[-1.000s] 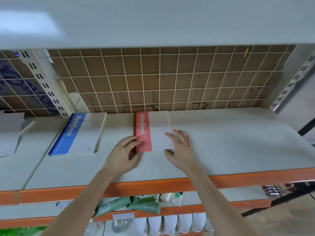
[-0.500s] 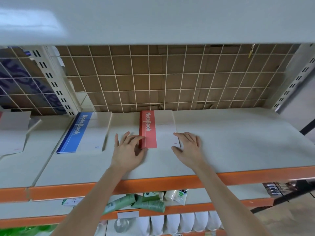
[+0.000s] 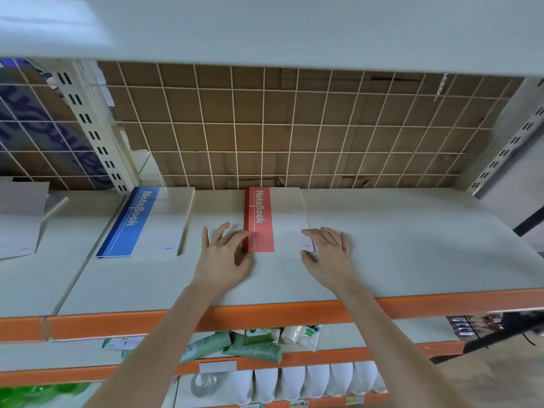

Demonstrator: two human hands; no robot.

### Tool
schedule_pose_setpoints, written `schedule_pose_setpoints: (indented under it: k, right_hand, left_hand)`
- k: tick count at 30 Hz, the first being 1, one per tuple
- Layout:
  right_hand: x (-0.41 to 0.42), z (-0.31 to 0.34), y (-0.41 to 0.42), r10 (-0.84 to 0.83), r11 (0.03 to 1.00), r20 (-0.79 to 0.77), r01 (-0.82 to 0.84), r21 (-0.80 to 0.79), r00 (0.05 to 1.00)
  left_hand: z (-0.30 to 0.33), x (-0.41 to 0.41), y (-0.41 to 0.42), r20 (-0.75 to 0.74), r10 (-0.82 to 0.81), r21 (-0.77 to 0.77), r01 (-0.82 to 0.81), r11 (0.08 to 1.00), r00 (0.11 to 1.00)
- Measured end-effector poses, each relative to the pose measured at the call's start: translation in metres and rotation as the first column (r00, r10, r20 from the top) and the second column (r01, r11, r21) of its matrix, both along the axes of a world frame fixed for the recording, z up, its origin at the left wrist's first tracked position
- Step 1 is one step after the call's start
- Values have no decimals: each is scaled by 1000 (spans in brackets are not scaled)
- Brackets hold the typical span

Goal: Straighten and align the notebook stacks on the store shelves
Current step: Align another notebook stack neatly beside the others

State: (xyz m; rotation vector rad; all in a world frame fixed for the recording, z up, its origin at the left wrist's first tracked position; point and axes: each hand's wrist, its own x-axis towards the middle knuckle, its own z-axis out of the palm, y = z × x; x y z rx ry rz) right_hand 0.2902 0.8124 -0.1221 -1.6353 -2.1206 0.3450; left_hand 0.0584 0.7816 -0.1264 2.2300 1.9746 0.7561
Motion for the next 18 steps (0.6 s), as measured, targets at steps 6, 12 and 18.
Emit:
schedule_pose_setpoints:
  k: [6, 12, 18]
  right_hand:
    - [0, -3, 2, -24, 1000, -3, 24, 6, 1000]
    - [1, -4, 3, -27, 999, 6, 27, 34, 1000]
    - [1, -6, 3, -37, 999, 35, 36, 26, 999]
  left_hand:
    - [-1, 1, 0, -25, 11, 7, -11, 1000, 1000]
    - [-1, 1, 0, -17, 8, 14, -8, 1000, 1000]
    - [0, 1, 1, -44, 23, -9, -23, 1000, 999]
